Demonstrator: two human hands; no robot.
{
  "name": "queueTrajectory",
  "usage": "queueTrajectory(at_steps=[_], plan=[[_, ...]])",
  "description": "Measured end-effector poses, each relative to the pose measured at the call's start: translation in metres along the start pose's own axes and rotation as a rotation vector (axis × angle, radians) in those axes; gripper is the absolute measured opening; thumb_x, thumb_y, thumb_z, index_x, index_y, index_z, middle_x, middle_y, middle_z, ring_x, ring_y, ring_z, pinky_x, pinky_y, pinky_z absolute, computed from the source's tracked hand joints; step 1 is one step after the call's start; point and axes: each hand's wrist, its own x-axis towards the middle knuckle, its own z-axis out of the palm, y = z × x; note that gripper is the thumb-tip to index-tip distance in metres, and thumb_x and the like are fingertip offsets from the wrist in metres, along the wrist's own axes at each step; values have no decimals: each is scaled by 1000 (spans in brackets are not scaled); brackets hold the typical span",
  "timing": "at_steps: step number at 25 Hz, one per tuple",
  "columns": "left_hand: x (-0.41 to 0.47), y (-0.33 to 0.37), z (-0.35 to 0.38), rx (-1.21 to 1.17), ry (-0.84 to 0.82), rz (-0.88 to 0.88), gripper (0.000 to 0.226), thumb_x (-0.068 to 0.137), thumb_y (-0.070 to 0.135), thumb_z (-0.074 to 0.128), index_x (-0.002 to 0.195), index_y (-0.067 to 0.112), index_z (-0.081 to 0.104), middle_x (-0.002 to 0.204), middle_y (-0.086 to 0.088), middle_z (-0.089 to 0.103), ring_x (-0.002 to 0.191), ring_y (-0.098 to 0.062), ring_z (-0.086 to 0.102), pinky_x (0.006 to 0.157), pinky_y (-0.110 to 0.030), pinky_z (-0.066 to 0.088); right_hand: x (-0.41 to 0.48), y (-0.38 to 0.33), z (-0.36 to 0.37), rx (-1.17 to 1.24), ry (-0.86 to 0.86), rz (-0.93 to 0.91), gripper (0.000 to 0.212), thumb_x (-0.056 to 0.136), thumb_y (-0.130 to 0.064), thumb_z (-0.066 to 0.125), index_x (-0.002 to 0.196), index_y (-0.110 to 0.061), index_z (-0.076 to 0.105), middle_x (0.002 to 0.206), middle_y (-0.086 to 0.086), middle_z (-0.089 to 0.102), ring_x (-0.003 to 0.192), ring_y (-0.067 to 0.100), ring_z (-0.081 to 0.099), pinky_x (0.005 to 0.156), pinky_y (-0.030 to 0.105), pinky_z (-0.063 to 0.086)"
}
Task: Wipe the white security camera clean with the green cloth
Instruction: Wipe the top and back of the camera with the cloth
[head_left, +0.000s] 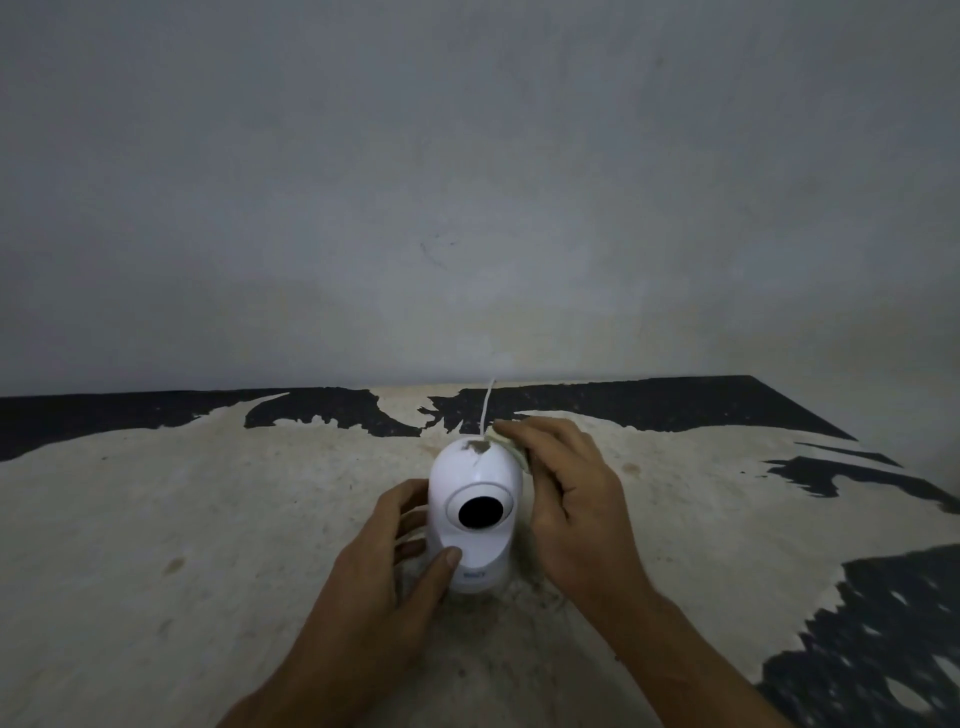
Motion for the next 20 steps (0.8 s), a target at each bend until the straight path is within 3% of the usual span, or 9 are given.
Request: queueTrajectory(at_steps=[3, 7, 9, 12, 16, 20], plan=[[-1, -1, 0, -7, -3, -8, 58, 65, 50, 54, 118, 42, 30, 110, 29, 44, 98, 8, 49, 89, -18, 44, -1, -4, 2, 18, -43, 7, 41, 88, -24, 35, 120, -17, 61, 117, 0, 60, 108, 8, 52, 96, 15, 41], [-1, 0, 0, 14, -9, -6, 52, 66, 51, 53, 111, 50, 27, 106, 38, 39, 93, 16, 46, 76, -4, 40, -2, 1, -2, 41, -95, 68, 38, 86, -11, 43, 118, -18, 61, 114, 0, 63, 102, -11, 50, 89, 2, 37], [0, 0, 0, 16, -15, -16, 53, 70, 48, 55, 114, 46, 27, 107, 35, 40, 92, 15, 46, 79, -7, 42, 0, -1, -4, 68, -63, 62, 36, 88, -7, 43, 117, -17, 61, 113, -5, 62, 105, -10, 50, 89, 2, 37], [-1, 0, 1, 24, -1, -18, 52, 79, 35, 60, 119, 40, 27, 116, 23, 44, 101, 4, 48, 93, -22, 45, 0, -7, -6, 154, -117, 131, 33, 96, -6, 41, 119, -23, 59, 115, -11, 59, 107, -6, 51, 90, 5, 39], [-4, 1, 2, 20, -18, 32, 46, 80, 36, 56, 110, 52, 25, 111, 36, 42, 94, 11, 50, 85, -16, 47, -3, 1, -12, 106, -187, 224, 27, 97, -14, 47, 116, -28, 60, 114, -12, 63, 105, -3, 55, 91, 16, 47], [-4, 2, 2, 29, -18, 32, 47, 82, 33, 57, 113, 52, 26, 108, 41, 40, 94, 13, 51, 83, -14, 47, -5, -3, -27, 143, -80, 191, 23, 92, -15, 57, 110, -28, 64, 108, -16, 65, 102, -4, 58, 84, 7, 44]])
